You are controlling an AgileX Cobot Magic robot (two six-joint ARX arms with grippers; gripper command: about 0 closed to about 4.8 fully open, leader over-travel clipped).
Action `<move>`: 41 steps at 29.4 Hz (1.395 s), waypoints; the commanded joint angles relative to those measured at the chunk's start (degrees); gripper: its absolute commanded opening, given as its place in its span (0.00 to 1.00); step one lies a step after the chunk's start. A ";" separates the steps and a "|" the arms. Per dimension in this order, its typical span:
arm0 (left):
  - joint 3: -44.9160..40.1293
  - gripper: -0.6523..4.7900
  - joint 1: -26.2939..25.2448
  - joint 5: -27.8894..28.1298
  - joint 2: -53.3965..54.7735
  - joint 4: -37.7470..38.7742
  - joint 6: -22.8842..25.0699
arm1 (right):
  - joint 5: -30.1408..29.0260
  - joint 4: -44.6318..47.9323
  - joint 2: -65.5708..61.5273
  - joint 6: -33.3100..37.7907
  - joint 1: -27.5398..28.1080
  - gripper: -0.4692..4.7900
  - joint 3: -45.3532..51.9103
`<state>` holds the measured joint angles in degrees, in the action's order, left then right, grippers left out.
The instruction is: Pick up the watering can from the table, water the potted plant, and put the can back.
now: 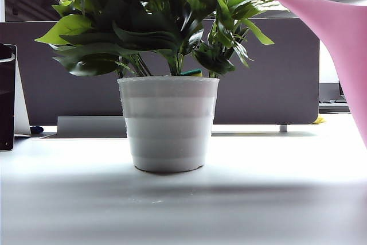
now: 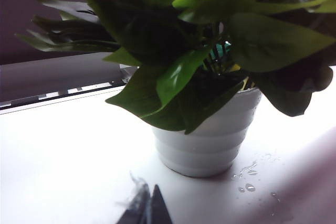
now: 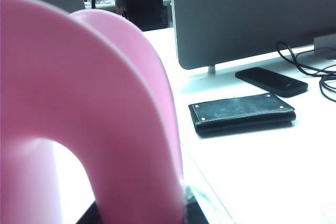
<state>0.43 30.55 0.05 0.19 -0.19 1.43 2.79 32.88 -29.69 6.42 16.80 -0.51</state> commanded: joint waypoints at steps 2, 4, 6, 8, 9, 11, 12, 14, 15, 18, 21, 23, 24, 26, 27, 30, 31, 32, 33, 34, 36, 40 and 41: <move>0.07 0.11 0.02 -0.09 0.04 -0.63 -0.15 | 0.04 19.34 -9.97 2.58 0.02 0.08 -0.13; 0.07 0.11 0.02 -0.11 0.04 -0.63 -0.15 | -0.46 26.14 -16.85 2.60 0.02 0.08 -0.50; 0.07 0.11 0.02 -0.09 0.04 -0.63 -0.15 | -1.66 35.17 -24.37 2.62 0.02 0.08 -0.52; 0.07 0.11 0.02 -0.09 0.04 -0.63 -0.15 | -1.70 43.23 -32.15 2.60 0.02 0.08 -0.90; 0.07 0.11 0.02 -0.11 0.04 -0.63 -0.15 | -1.95 45.77 -35.06 2.60 0.02 0.08 -1.25; 0.07 0.11 0.04 -0.11 0.04 -0.63 -0.17 | -3.26 48.11 -41.44 2.60 0.09 0.08 -3.15; 0.07 0.11 0.04 -0.09 0.04 -0.63 -0.17 | -5.20 48.11 -44.44 2.60 0.09 0.08 -4.52; 0.07 0.11 0.04 -0.09 0.04 -0.63 -0.17 | -7.91 48.11 -47.95 2.60 0.09 0.08 -6.60; 0.07 0.11 0.04 -0.09 0.04 -0.63 -0.17 | -7.93 48.11 -48.57 2.60 0.07 0.08 -7.06; 0.07 0.11 0.04 -0.09 0.04 -0.63 -0.15 | -8.04 48.11 -49.70 2.58 0.09 0.08 -9.05; 0.07 0.11 0.04 -0.11 0.04 -0.63 -0.15 | -7.93 48.09 -49.72 2.58 0.15 0.08 -10.23; 0.07 0.11 0.04 -0.09 0.04 -0.63 -0.15 | -7.98 48.06 -49.72 2.58 0.13 0.08 -10.67; 0.07 0.11 0.04 -0.09 0.04 -0.63 -0.15 | -8.00 48.06 -49.72 2.60 0.13 0.08 -10.80; 0.07 0.11 0.04 -0.09 0.04 -0.63 -0.15 | -8.07 48.04 -49.66 2.60 0.13 0.08 -10.80; 0.07 0.11 0.04 -0.09 0.04 -0.63 -0.15 | -8.31 47.80 -49.68 2.60 0.11 0.08 -10.78; 0.07 0.11 0.04 -0.09 0.04 -0.63 -0.17 | -9.33 46.34 -49.68 2.60 0.11 0.08 -10.78; 0.07 0.11 0.04 -0.11 0.04 -0.63 -0.15 | -9.35 45.77 -49.68 2.60 0.11 0.08 -10.75; 0.07 0.11 0.04 -0.09 0.04 -0.63 -0.17 | -9.35 45.27 -49.66 2.60 0.11 0.08 -10.75; 0.07 0.11 0.04 -0.09 0.04 -0.63 -0.15 | -9.40 44.89 -49.68 2.62 0.11 0.08 -10.71; 0.07 0.11 0.04 -0.09 0.04 -0.63 -0.15 | -9.62 44.81 -49.68 2.60 0.11 0.08 -10.64; 0.07 0.11 0.04 -0.09 0.04 -0.63 -0.17 | -10.64 44.94 -49.66 2.60 0.11 0.10 -10.45; 0.07 0.11 0.04 -0.09 0.04 -0.63 -0.17 | -10.64 43.45 -49.66 2.64 0.11 0.24 -10.03; 0.07 0.11 0.04 -0.09 0.04 -0.63 -0.15 | -10.62 43.15 -49.66 2.67 0.11 0.26 -9.86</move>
<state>0.43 30.57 0.05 0.16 -0.19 1.43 -7.35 72.79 -80.05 6.72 16.88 -10.26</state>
